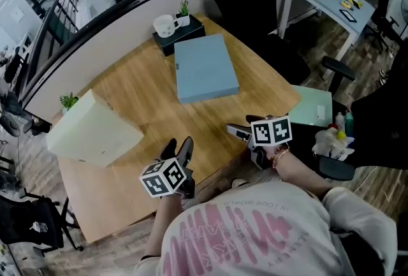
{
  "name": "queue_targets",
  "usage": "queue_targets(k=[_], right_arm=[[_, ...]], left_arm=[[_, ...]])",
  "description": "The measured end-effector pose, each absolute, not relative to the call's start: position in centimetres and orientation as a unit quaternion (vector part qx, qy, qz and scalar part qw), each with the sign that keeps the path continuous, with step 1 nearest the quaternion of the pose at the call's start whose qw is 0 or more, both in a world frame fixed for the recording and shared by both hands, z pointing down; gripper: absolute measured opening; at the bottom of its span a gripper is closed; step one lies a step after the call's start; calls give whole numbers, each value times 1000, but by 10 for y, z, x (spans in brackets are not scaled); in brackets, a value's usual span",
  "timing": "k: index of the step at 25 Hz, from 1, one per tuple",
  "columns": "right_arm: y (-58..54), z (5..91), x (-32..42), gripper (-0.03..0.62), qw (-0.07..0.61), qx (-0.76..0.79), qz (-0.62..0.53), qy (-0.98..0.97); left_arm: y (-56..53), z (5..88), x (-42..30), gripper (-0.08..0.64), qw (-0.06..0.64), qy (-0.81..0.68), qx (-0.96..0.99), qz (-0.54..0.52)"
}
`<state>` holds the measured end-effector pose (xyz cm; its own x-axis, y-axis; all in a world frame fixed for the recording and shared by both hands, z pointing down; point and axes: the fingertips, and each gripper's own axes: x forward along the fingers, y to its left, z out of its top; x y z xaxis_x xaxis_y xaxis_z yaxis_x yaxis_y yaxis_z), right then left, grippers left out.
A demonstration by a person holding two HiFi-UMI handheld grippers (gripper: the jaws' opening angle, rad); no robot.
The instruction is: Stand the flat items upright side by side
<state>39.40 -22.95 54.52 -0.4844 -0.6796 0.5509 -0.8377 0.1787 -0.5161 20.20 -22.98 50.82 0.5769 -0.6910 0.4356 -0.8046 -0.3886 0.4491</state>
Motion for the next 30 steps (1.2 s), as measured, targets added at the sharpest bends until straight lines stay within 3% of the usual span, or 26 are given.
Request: queue_targets(k=[10, 25, 30], right_arm=[[-251, 553, 443, 405, 74, 491, 431, -753], [-319, 565, 474, 405, 48, 497, 458, -736], [-364, 566, 482, 405, 51, 498, 459, -734]], left_arm=[[-251, 520, 269, 253, 329, -441, 826, 122], [-356, 515, 236, 265, 345, -503, 788, 84], [-408, 515, 235, 326, 350, -487, 795, 89]])
